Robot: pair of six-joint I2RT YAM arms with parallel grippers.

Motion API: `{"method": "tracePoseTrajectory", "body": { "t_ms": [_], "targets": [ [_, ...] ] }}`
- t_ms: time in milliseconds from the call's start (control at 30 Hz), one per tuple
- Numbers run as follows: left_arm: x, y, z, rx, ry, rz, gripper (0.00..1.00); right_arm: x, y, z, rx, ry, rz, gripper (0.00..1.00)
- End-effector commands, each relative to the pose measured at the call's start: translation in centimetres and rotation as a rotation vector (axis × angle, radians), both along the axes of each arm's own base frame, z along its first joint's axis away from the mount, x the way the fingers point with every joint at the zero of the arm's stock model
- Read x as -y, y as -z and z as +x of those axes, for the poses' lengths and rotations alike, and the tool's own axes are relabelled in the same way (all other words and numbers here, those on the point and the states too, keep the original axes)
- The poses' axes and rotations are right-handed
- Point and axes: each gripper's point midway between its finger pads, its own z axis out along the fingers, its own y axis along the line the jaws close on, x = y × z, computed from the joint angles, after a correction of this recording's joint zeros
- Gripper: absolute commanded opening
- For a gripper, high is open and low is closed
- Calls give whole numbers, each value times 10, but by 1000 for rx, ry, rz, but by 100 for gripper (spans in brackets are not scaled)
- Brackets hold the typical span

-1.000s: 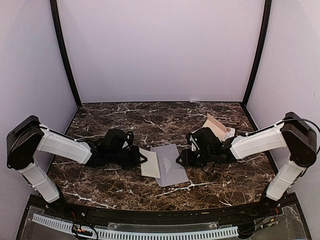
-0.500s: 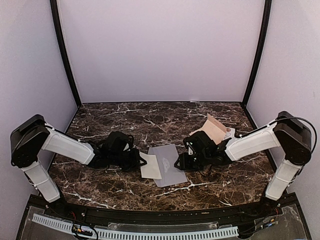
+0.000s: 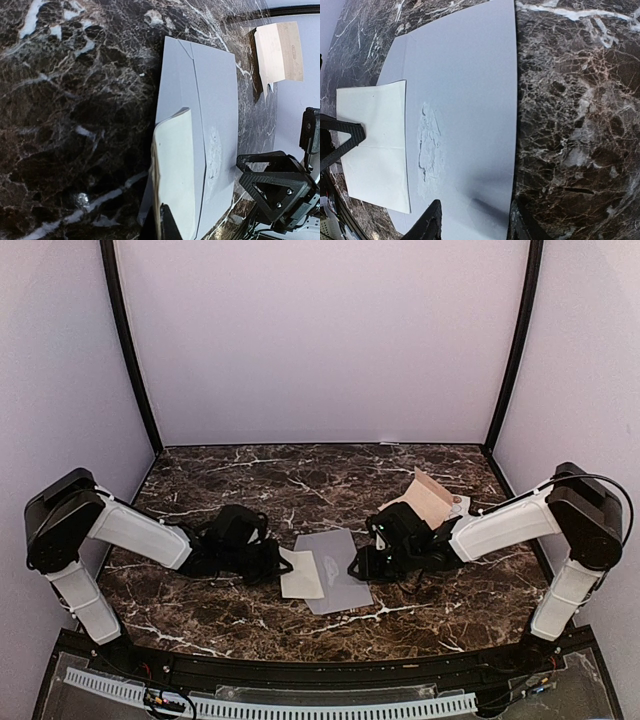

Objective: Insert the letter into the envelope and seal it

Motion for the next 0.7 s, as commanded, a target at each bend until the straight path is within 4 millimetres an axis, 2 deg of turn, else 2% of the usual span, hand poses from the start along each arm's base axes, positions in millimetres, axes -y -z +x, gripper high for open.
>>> {"method": "tracePoseTrajectory", "body": {
  "t_ms": [0, 200, 667],
  "targets": [
    [-5, 13, -6, -23, 23, 27, 0, -6, -1, 0, 6, 3, 2, 43],
    [3, 15, -6, -9, 71, 21, 0, -6, -2, 1, 7, 5, 5, 43],
    [4, 9, -6, -1, 67, 7, 0, -11, -4, 0, 3, 1, 21, 43]
  ]
}}
